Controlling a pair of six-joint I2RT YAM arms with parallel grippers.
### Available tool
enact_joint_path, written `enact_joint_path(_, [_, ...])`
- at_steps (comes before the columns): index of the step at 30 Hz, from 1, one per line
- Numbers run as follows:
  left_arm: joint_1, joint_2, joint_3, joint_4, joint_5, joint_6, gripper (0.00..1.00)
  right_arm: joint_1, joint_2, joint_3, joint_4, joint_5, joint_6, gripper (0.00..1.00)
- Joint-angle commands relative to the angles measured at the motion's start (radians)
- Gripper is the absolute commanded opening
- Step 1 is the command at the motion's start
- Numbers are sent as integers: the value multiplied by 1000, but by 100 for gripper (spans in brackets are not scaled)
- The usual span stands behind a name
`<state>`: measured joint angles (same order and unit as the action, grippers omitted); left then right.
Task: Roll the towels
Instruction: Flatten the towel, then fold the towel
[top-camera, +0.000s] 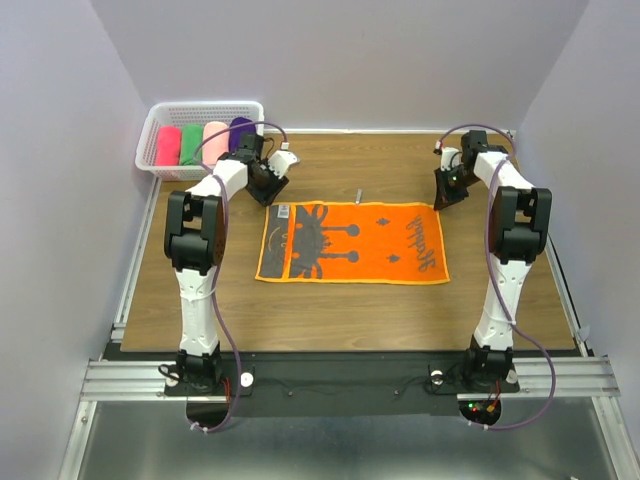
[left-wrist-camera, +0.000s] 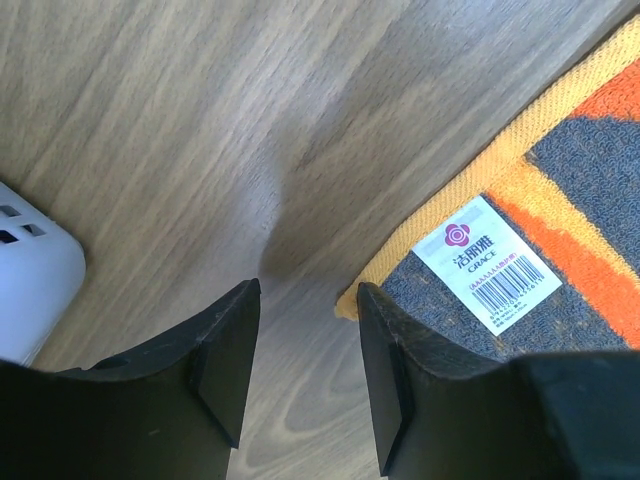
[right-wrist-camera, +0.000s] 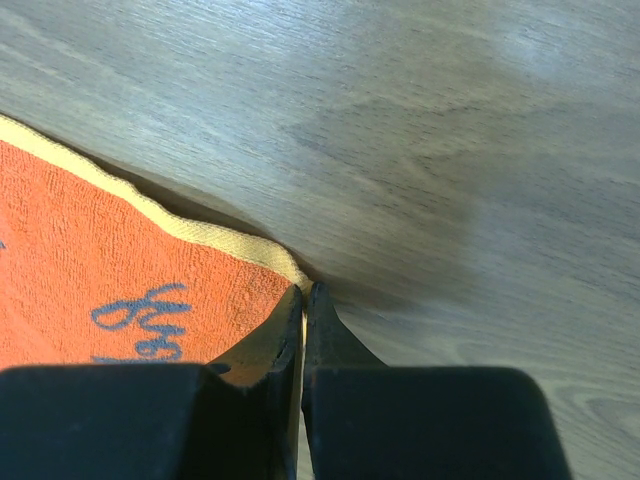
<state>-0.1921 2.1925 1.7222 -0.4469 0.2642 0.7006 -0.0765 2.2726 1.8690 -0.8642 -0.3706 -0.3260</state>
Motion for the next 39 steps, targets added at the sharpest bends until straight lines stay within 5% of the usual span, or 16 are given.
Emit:
enact_joint_path(1, [11,4,30,-41,30,20,55,11,-4,22,8,-16,-11,1])
enact_joint_path(10, [25,-2,2,-85,67,30,42,11,11,44,7,-11,-5,1])
enact_joint_path(19, [28,-2,2,-102,67,19,0,11,16,50,10,-20,1,1])
enact_joint_path(37, [29,-223,-65,-59,112,46,0,0,-93,70,4,-68,-31,1])
enact_joint_path(39, [31,-212,-70,-62,80,30,13,1,-91,58,4,-71,-39,1])
